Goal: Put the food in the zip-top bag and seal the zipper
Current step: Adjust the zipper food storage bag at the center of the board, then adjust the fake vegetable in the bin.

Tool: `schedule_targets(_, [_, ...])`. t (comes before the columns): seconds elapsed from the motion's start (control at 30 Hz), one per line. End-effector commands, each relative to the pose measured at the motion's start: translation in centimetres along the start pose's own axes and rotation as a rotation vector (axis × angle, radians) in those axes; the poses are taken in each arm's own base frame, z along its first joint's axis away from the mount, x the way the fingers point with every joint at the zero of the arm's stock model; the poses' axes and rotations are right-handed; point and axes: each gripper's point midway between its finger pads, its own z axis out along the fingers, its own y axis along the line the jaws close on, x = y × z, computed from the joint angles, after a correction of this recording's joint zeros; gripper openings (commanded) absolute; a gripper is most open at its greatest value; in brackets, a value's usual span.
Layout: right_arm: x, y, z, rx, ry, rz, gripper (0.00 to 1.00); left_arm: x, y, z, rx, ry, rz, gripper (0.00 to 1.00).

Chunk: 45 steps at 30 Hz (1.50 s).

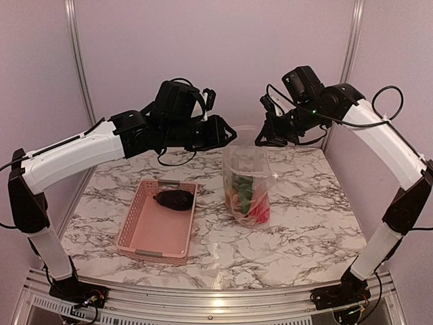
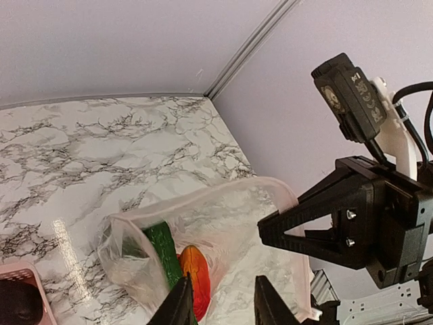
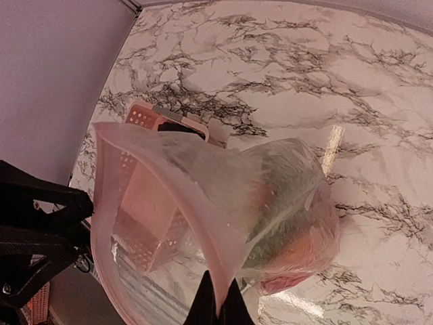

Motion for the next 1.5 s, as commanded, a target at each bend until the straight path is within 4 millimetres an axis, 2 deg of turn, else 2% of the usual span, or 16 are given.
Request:
schedule_targets(0.0, [-1.1,0.6,0.1,-0.035,-0.039,-0.008,0.0,-1.2,1.0,-1.5,-0.026,-0.034,0.009,0.47])
schedule_targets(0.07, [-1.0,0.5,0.3,-0.032,-0.033,-0.01,0.0,-1.5,2.4,-2.3,-0.058,-0.052,0.003,0.58])
schedule_targets(0.1, [-0.9,0.5,0.3,-0.032,-0.031,-0.011,0.0,-1.9,2.9,-3.1,-0.07,-0.071,0.001,0.72])
schedule_targets(0.13, [-0.9,0.5,0.4,-0.031,-0.031,-0.011,0.0,-2.3,3.5,-3.9,-0.085,-0.099,-0.004,0.95])
schedule_targets(0.17, [-1.0,0.4,0.3,-0.031,-0.032,-0.012,0.0,-2.7,4.3,-4.8,-0.106,-0.127,-0.012,0.99])
schedule_targets(0.2, [-1.0,0.3,0.4,-0.028,-0.032,-0.013,0.0,-3.4,5.1,-6.2,-0.127,-0.161,-0.024,0.99])
schedule_targets(0.3, [-0.9,0.3,0.4,-0.03,-0.028,-0.01,0.0,-3.8,8.1,-8.3,-0.171,-0.185,-0.034,0.99])
schedule_targets(0.47, [-0.8,0.4,0.5,-0.033,-0.025,-0.006,0.0,-3.6,12.0,-10.0,-0.296,-0.124,0.054,0.99])
schedule_targets(0.57, [-0.7,0.5,0.3,-0.036,-0.024,-0.002,0.0,-5.4,13.7,-11.0,-0.438,-0.131,0.166,0.99])
schedule_targets(0.63, [-0.6,0.4,0.3,-0.038,-0.022,0.001,0.0,-6.7,16.7,-11.6,-0.602,-0.132,0.19,0.99])
schedule_targets(0.67, [-0.5,0.5,0.3,-0.04,-0.019,0.001,0.0,-6.5,18.4,-11.4,-0.677,-0.108,0.195,0.99])
schedule_targets(0.73, [-0.3,0.4,0.4,-0.041,-0.014,0.004,0.0,-5.8,20.5,-10.6,-0.674,-0.1,0.167,0.99])
schedule_targets(0.83, [-0.2,0.4,0.4,-0.048,-0.015,0.011,0.0,-3.0,22.4,-8.7,-0.54,-0.134,-0.062,0.99])
schedule_targets(1.03, [-0.2,0.6,0.2,-0.056,-0.016,0.001,0.0,3.8,26.5,-7.2,-0.592,-0.095,-0.428,0.75])
schedule_targets(1.13, [0.1,0.5,0.3,-0.053,-0.011,-0.003,0.0,6.7,27.5,-6.1,-0.604,-0.042,-0.548,0.72])
schedule_targets(1.47, [0.4,0.4,0.4,-0.057,-0.005,-0.015,0.0,10.8,28.8,-4.6,-0.663,-0.002,-0.796,0.71])
